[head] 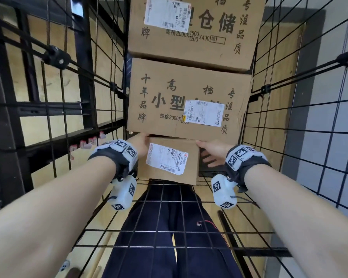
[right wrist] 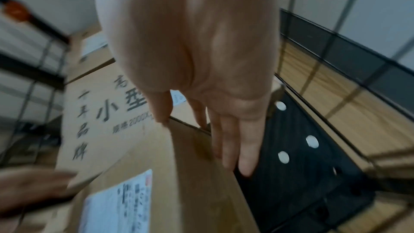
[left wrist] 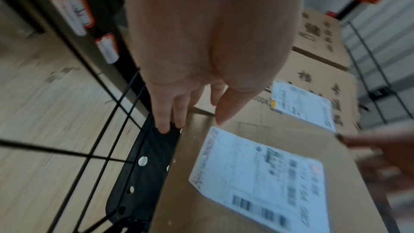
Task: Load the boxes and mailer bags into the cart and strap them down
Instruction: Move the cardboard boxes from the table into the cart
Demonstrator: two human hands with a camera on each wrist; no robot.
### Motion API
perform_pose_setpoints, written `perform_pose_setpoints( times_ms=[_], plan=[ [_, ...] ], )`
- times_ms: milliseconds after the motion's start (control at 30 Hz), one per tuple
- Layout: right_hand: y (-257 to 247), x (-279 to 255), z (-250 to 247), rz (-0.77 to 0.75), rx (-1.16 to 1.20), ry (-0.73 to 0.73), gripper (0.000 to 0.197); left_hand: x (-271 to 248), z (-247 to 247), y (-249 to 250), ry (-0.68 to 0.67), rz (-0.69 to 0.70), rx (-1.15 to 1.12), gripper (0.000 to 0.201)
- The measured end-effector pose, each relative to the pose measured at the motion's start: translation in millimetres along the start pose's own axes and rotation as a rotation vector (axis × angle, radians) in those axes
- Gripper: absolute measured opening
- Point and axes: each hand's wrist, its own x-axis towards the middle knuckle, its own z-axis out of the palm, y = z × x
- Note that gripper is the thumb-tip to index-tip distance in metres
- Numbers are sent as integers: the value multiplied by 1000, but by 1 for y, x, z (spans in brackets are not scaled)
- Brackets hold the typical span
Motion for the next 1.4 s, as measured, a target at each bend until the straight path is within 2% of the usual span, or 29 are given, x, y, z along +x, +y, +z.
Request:
perform_pose_setpoints(
  times_ms=[67,200,233,333,433,500,567,667,767,933,1100,1167,1233,1267,1333,1400],
  plan=[
    [-6,-7,1,-114,-231,68,53,-5,3,8,-44,141,201,50],
    [-12,-14,-1,-366,-733,109,61,-9,16,18,-210,327,639,96],
    [-12,-16,-1,-421,-913,112,64,-10,21,22,-231,390,760,100],
    [-13,-18,-4,-488,-1366,94,73,-11,35,35,-215,554,1002,89],
    [-13,-18,-8,-541,-1473,149,63,-11,48,43,-180,688,1168,75],
    [-9,-14,-8,-566,-1383,156,51,-11,54,51,-194,744,1249,74],
    [-4,-7,-6,-529,-1209,107,46,-8,58,59,-263,702,1312,72],
    [2,4,-1,-443,-1072,62,52,1,63,68,-358,550,1319,62],
    [4,12,6,-358,-1072,12,60,6,60,69,-401,436,1310,68],
    [-4,12,12,-332,-1039,-39,66,5,54,60,-391,349,1201,68],
    [-21,-18,7,-406,-1008,122,41,-15,32,57,-240,285,1010,55],
    [-31,-39,-1,-393,-988,205,42,-32,20,56,-148,243,859,46],
    [-42,-66,-9,-372,-972,269,49,-54,4,58,-33,220,638,51],
    [-47,-82,-12,-382,-966,299,51,-69,-7,61,1,218,557,45],
    [-57,-114,-14,-428,-962,361,48,-100,-27,66,82,240,456,31],
    [-64,-150,-14,-480,-963,418,45,-139,-47,72,176,280,389,31]
  ],
)
